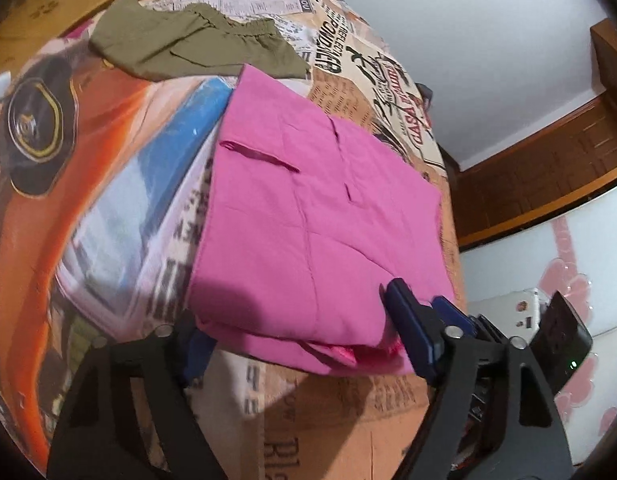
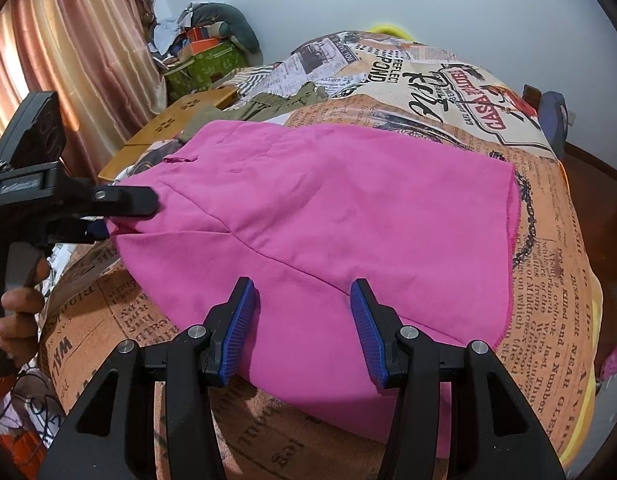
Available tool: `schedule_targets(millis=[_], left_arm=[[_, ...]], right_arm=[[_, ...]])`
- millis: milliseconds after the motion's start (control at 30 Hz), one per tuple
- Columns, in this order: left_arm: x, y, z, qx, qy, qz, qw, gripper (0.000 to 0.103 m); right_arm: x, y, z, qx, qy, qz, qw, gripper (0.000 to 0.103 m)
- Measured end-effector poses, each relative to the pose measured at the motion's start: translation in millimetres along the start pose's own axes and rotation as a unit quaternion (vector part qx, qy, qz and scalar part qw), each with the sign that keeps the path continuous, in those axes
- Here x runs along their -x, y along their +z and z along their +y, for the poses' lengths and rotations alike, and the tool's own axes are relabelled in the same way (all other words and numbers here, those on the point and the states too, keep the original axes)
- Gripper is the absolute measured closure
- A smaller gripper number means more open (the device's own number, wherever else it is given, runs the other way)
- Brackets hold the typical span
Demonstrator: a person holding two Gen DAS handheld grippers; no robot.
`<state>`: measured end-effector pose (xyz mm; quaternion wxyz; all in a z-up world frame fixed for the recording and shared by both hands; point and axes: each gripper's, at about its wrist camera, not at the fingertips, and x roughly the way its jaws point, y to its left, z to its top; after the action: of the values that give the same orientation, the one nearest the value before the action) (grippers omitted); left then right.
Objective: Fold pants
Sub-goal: 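Grasp the pants leg with the left gripper and lift it up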
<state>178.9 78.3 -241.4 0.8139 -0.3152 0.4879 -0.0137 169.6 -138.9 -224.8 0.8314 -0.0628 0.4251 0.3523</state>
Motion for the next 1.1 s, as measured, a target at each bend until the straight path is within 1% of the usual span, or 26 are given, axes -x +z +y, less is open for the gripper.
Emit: schedule_targets(millis=[33,67,133,167,233,300,400,467,533,567,700,767,800,867,933,1000,1067,1100], left_arm=[[-0.3,1.6,-2.2,-0.005,0.015,-0.003,0.9999,0.041],[-1.0,2.4,-3.9,-0.01,0.022,-0.005,0.9997,0.046],[-1.7,2.3,-7.3,-0.021,0.024,-0.008,0.9995,0.068],[-2.4,2.2,-9.4,-0.027,0.023,-0.008,0.9993,0.072],[1.3,1.0,-16.0,-0.048,0.036,-0.025,0.9979,0.076],[7.5,-0.8,-22.7,-0.073,0.052,-0.045,0.995,0.079],[23.8,-3.0,-30.3,-0.11,0.082,-0.084,0.987,0.08],[32.8,-2.7,-30.4,-0.121,0.095,-0.102,0.9829,0.08],[44.6,-5.1,-27.6,-0.133,0.115,-0.124,0.9767,0.08],[50.0,-7.1,-26.1,-0.139,0.124,-0.133,0.9734,0.08],[73.8,-20.3,-21.6,-0.177,0.173,-0.175,0.9532,0.081],[83.4,-27.1,-20.9,-0.196,0.181,-0.184,0.9461,0.081],[87.9,-31.3,-22.5,-0.212,0.18,-0.189,0.9418,0.081],[91.2,-36.1,-25.4,-0.231,0.184,-0.194,0.9355,0.081],[91.9,-39.8,-30.7,-0.253,0.194,-0.2,0.9265,0.082],[93.3,-39.4,-35.8,-0.263,0.189,-0.202,0.9243,0.082],[94.2,-36.5,-42.8,-0.27,0.183,-0.204,0.9229,0.082],[95.0,-34.5,-47.2,-0.277,0.181,-0.208,0.9206,0.082]], right_arm=[[0.2,0.1,-0.1,-0.001,0.0,0.0,1.0,0.057],[0.3,0.3,-0.6,-0.002,0.0,0.0,1.0,0.057],[0.7,1.1,-0.7,-0.003,-0.001,0.002,1.0,0.057],[0.7,2.0,0.0,-0.003,-0.003,0.004,1.0,0.057],[0.2,4.6,0.3,-0.003,-0.007,0.009,1.0,0.057],[2.5,10.8,3.3,-0.009,-0.006,0.011,1.0,0.057],[8.1,23.4,11.6,-0.011,0.004,-0.004,1.0,0.057],[7.7,33.5,21.4,-0.004,0.007,-0.013,1.0,0.057],[1.6,41.4,32.4,0.004,0.013,-0.014,1.0,0.057],[-3.0,43.9,37.5,0.008,0.018,-0.01,1.0,0.057],[-32.5,46.5,68.5,0.049,0.04,0.029,0.998,0.057],[-50.9,43.1,83.0,0.056,0.07,0.07,0.994,0.057],[-54.5,41.8,86.1,0.058,0.074,0.076,0.993,0.056],[-56.0,42.2,94.2,0.072,0.074,0.077,0.992,0.056],[-53.0,42.7,93.4,0.066,0.076,0.074,0.992,0.056],[-46.2,41.6,88.0,0.055,0.077,0.068,0.993,0.056],[-30.3,36.1,78.7,0.048,0.067,0.05,0.995,0.056],[-25.0,34.5,75.0,0.044,0.064,0.044,0.996,0.056]])
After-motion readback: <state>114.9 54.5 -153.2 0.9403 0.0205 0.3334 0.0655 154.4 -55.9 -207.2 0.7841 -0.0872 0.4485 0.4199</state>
